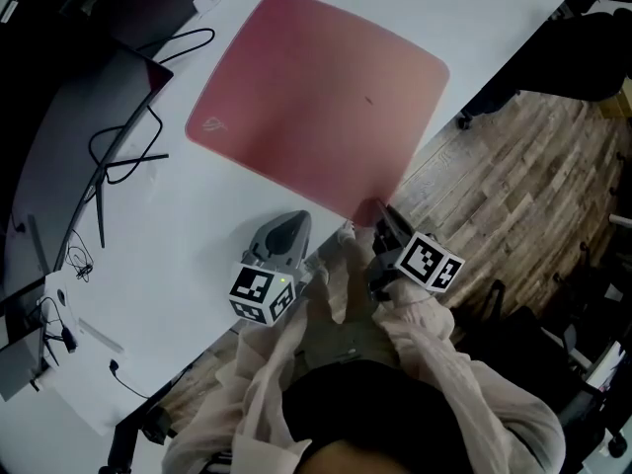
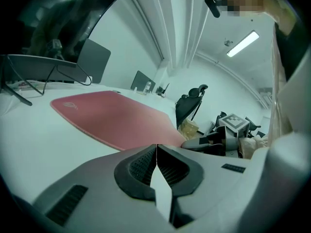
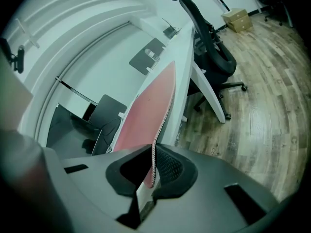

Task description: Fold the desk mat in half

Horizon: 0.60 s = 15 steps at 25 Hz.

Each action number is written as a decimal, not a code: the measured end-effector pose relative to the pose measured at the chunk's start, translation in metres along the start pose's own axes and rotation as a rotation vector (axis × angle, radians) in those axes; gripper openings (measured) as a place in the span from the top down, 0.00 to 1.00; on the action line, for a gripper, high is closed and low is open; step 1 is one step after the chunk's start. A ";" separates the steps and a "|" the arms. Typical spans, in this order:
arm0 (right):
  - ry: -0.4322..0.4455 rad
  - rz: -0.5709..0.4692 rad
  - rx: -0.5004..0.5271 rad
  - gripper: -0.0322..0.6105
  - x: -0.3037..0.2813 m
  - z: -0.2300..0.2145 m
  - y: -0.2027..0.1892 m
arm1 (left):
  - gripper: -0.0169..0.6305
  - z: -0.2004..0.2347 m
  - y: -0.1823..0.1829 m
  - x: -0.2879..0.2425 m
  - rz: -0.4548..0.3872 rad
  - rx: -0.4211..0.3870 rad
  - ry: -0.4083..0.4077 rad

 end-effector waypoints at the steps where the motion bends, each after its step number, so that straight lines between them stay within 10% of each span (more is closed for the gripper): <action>1: -0.003 0.000 0.018 0.90 0.001 0.002 0.001 | 0.93 0.000 0.001 0.002 -0.008 0.000 0.001; 15: 0.065 -0.002 0.235 0.90 0.004 0.076 0.027 | 0.93 0.014 0.056 0.035 -0.137 -0.063 0.033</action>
Point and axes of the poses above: the fingertips, and each gripper's own axes: x backward along the fingers, z to its left, y out of its top, the point moved 2 cm from there along x, backward along the fingers, and after that the axes turned 7 degrees about -z, right-handed, at the moved point
